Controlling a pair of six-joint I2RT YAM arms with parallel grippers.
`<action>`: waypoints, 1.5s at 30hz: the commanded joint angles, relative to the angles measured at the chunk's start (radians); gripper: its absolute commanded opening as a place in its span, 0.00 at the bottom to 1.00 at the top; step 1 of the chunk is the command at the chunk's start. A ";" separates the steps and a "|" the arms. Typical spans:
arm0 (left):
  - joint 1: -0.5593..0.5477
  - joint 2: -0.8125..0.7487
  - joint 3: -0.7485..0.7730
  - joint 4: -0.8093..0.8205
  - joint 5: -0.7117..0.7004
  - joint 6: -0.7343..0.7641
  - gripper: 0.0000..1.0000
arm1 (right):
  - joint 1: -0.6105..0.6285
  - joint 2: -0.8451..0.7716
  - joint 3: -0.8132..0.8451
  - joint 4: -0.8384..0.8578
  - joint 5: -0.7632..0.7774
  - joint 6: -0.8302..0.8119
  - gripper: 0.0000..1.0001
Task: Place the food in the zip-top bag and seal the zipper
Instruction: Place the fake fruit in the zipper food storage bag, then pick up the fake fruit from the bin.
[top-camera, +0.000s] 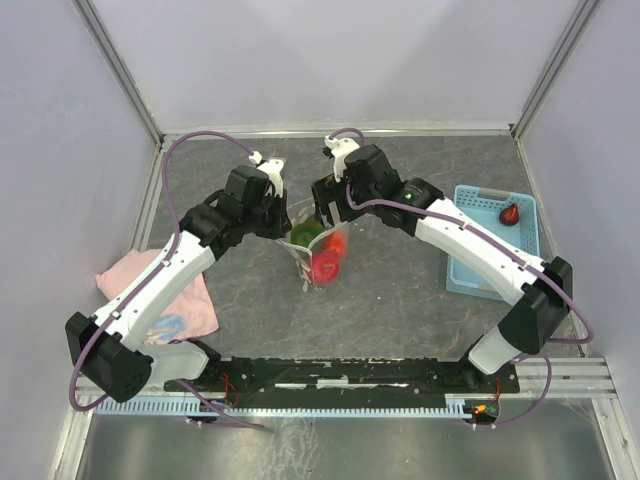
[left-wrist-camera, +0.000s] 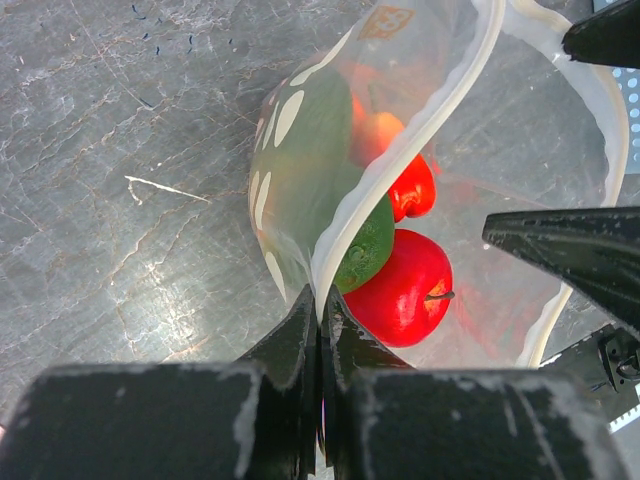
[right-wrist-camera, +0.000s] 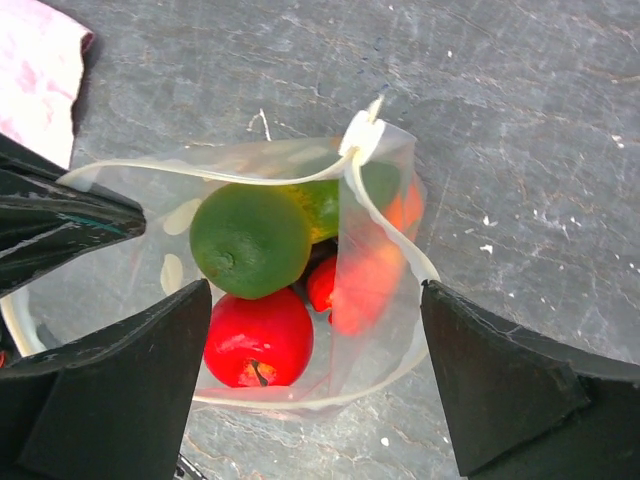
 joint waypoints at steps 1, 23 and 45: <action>0.008 -0.013 0.005 0.032 0.018 -0.013 0.03 | 0.001 -0.042 0.052 -0.043 0.109 0.006 0.91; 0.008 -0.020 0.005 0.034 0.024 -0.014 0.03 | -0.252 -0.284 -0.085 -0.236 0.270 -0.006 0.88; 0.028 -0.041 0.004 0.037 0.014 -0.013 0.03 | -0.855 -0.236 -0.367 0.001 0.340 0.090 0.89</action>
